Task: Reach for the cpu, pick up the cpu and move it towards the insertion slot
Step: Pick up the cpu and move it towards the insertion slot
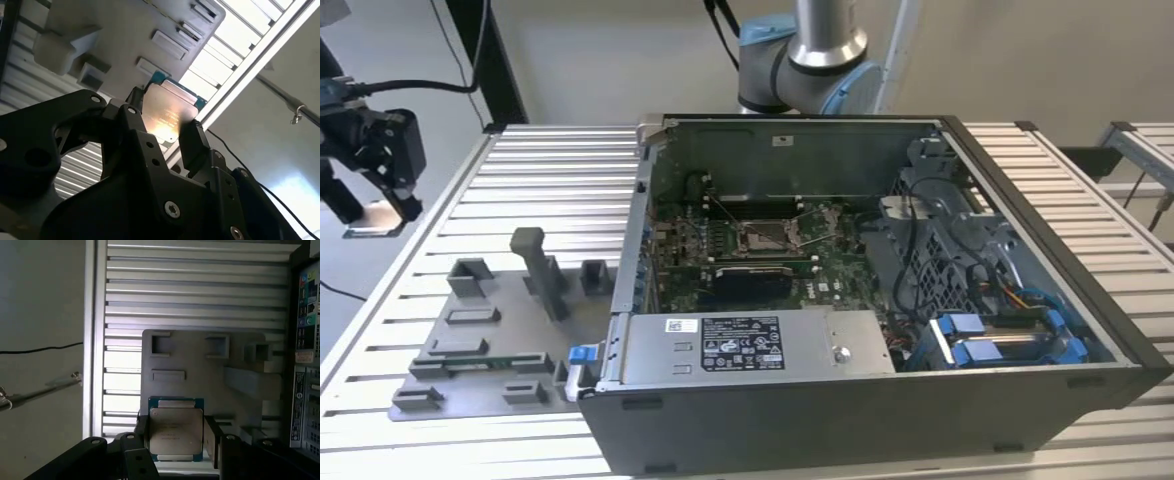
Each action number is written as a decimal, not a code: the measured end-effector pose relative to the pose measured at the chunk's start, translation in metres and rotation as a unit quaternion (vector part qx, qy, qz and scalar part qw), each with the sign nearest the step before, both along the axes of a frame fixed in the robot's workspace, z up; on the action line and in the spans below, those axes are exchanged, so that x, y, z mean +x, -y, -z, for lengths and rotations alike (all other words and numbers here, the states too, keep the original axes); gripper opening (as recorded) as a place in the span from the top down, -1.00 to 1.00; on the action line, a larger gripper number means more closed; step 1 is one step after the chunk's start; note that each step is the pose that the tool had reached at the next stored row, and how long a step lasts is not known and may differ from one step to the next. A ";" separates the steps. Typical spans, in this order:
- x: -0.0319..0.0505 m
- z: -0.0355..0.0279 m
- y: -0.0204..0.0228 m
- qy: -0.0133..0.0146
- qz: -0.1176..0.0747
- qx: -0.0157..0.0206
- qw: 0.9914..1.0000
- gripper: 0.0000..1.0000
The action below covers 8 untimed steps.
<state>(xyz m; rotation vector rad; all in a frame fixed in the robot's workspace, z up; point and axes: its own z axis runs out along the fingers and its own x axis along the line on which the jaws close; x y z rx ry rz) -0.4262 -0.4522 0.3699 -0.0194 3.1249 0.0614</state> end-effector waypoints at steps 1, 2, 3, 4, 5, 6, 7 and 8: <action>0.0000 -0.0029 0.0000 0.000 0.000 0.000 1.000 1.00; 0.0000 -0.0063 0.0000 0.000 0.000 0.000 1.000 1.00; 0.0000 -0.0094 0.0000 0.000 0.000 0.000 1.000 1.00; 0.0000 -0.0127 0.0000 0.000 0.000 0.000 1.000 1.00; 0.0000 -0.0158 0.0000 0.000 0.000 0.000 1.000 1.00; 0.0000 -0.0186 0.0000 0.000 0.000 0.000 1.000 1.00; 0.0000 -0.0213 0.0000 0.000 0.000 0.000 1.000 1.00; 0.0000 -0.0241 0.0000 0.000 0.000 0.000 1.000 1.00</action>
